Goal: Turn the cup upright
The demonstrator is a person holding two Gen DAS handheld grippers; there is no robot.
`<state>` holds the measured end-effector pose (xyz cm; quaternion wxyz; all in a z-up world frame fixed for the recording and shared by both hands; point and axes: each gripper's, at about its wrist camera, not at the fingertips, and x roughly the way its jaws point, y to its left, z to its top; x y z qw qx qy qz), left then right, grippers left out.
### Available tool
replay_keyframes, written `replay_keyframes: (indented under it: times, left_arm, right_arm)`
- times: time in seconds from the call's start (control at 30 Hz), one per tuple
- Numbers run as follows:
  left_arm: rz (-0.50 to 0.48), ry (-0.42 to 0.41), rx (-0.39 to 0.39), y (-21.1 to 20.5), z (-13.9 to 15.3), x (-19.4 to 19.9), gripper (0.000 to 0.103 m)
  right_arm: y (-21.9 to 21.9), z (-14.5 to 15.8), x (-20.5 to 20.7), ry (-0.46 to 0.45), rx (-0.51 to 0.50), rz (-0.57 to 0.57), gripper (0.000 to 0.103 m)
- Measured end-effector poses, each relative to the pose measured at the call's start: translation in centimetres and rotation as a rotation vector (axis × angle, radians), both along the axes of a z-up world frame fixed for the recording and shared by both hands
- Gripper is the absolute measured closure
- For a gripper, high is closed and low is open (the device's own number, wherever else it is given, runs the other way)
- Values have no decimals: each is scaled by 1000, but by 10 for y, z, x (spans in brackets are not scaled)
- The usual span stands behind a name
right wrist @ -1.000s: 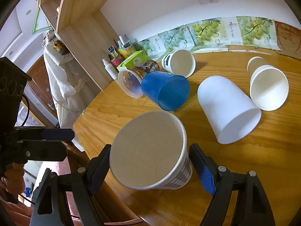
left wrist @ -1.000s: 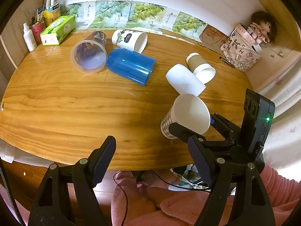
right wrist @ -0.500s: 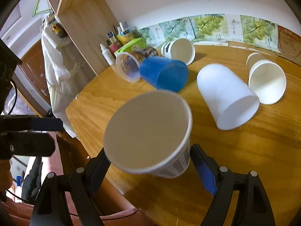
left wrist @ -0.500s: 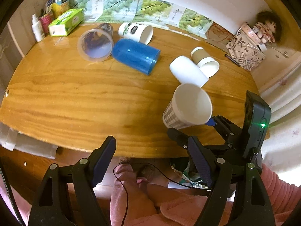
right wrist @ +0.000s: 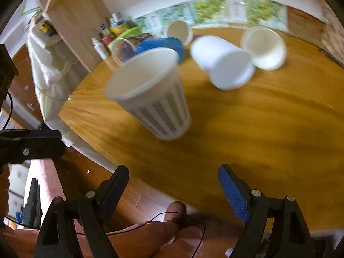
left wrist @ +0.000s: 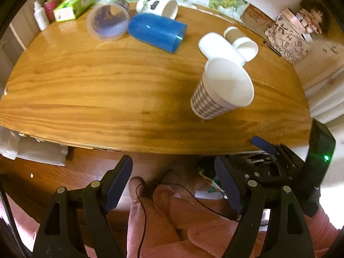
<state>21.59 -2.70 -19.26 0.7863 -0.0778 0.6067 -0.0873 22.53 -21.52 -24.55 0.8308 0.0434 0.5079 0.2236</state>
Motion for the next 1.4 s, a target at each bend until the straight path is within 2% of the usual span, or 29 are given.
replay_keyframes:
  times: [0.17, 0.3, 0.43, 0.5, 0.63, 0.8, 1.07, 1.23, 1.4]
  left_arm:
    - [-16, 49, -32, -1, -10, 1, 21]
    - [-17, 37, -44, 4, -1, -4, 21]
    - [-19, -16, -39, 17, 21, -14, 21]
    - [-30, -64, -22, 21, 38, -20, 21]
    - [-26, -174, -10, 33, 74, -34, 19]
    - [-5, -308, -44, 47, 117, -59, 12]
    - [29, -523, 37, 57, 160, -96, 6]
    - [66, -654, 64, 62, 179, -118, 6]
    - [68, -723, 105, 60, 186, -134, 6]
  right_arm:
    - [-25, 6, -26, 57, -49, -129, 16]
    - [-42, 18, -39, 85, -37, -264, 13]
    - [-56, 46, -51, 63, 73, -444, 11]
    - [-55, 60, -55, 34, 86, -507, 0]
    - [-46, 89, -67, -16, 114, -589, 0]
    - [-26, 123, -88, -48, 125, -592, 0]
    - [17, 176, -130, -135, 93, -576, 0]
    - [43, 213, -158, -305, -32, -586, 0]
    - [65, 233, -177, -432, -87, -550, 0]
